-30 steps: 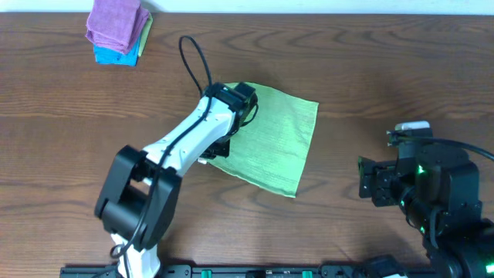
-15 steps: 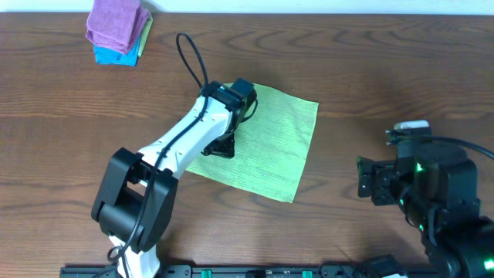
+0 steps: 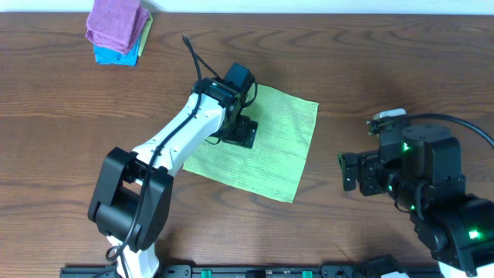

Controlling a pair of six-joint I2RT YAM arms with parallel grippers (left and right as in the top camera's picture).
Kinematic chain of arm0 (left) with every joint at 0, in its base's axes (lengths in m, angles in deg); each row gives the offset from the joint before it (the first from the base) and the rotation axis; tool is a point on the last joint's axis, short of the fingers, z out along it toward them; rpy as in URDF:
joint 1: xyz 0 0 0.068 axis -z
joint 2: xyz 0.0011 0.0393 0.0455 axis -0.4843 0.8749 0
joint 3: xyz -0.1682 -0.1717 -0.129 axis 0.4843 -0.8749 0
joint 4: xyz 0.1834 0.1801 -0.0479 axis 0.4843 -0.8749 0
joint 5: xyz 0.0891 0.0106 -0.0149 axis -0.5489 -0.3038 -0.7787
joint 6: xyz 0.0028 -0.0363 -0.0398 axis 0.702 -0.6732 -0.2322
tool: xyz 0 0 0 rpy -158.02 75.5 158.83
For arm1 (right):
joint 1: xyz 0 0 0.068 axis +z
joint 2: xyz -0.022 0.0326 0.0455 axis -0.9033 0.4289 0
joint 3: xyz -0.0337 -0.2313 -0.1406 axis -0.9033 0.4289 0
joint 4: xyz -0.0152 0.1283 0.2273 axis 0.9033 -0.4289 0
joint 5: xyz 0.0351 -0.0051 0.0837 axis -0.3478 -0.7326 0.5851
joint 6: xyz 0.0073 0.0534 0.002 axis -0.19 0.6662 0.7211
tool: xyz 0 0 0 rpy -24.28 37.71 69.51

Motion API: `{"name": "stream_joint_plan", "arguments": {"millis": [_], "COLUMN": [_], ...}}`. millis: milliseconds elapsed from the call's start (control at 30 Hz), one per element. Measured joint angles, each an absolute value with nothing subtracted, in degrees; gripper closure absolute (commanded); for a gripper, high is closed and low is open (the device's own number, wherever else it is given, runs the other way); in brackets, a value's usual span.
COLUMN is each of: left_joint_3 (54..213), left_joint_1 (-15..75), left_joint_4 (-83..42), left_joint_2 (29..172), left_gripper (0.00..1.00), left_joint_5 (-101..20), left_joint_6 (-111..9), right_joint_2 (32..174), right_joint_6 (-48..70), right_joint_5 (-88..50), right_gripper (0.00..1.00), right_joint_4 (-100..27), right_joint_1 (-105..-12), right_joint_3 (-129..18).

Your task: Fold the cloth

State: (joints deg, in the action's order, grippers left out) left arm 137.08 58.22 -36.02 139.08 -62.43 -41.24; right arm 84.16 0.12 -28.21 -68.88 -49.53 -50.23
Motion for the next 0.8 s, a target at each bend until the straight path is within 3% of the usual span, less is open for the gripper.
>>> {"name": "stream_joint_plan", "arguments": {"millis": [67, 100, 133, 167, 200, 233, 267, 300, 467, 800], "left_joint_3": [137.1, 137.1, 137.1, 137.1, 137.1, 137.1, 137.1, 137.1, 137.1, 137.1], "left_joint_1": [58.2, 58.2, 58.2, 58.2, 58.2, 58.2, 58.2, 58.2, 58.2, 58.2], "left_joint_4": [-33.7, -32.3, -31.4, -30.7, -30.4, -30.4, -30.5, -30.6, -33.5, -44.1], "left_joint_2": [139.1, 139.1, 139.1, 139.1, 139.1, 139.1, 139.1, 139.1, 139.1, 139.0], "left_gripper": [0.06, 0.08, 0.18, 0.32, 0.47, 0.67, 0.89, 0.94, 0.94, 0.94], "left_joint_5": [-62.0, -61.8, -61.7, -61.5, -61.5, -61.4, -61.3, -61.3, -61.5, -70.6], "left_joint_6": [-41.2, -41.0, -40.9, -41.5, -41.6, -41.7, -41.8, -41.8, -41.9, -46.6], "right_joint_2": [84.1, 84.2, 84.2, 84.2, 84.2, 84.3, 84.4, 84.7, 90.9, 116.6], "right_joint_6": [0.1, -0.1, -0.3, -0.4, -0.5, -0.5, -0.5, -0.5, -0.3, -0.3], "right_joint_5": [-28.0, -28.0, -28.0, -27.9, -28.0, -28.0, -28.0, -28.0, -27.8, -21.4], "right_gripper": [0.04, 0.16, 0.36, 0.69, 0.92, 0.99, 0.99, 0.99, 0.99, 0.99], "right_joint_4": [-68.8, -68.6, -68.2, -67.4, -66.2, -64.6, -62.8, -60.9, -49.4, -29.5], "right_joint_1": [-49.5, -49.5, -49.5, -49.5, -49.5, -49.5, -49.5, -49.5, -49.5, -49.6], "right_joint_3": [-50.2, -50.2, -50.2, -50.1, -49.9, -49.6, -49.0, -48.3, -43.1, -41.6]}}
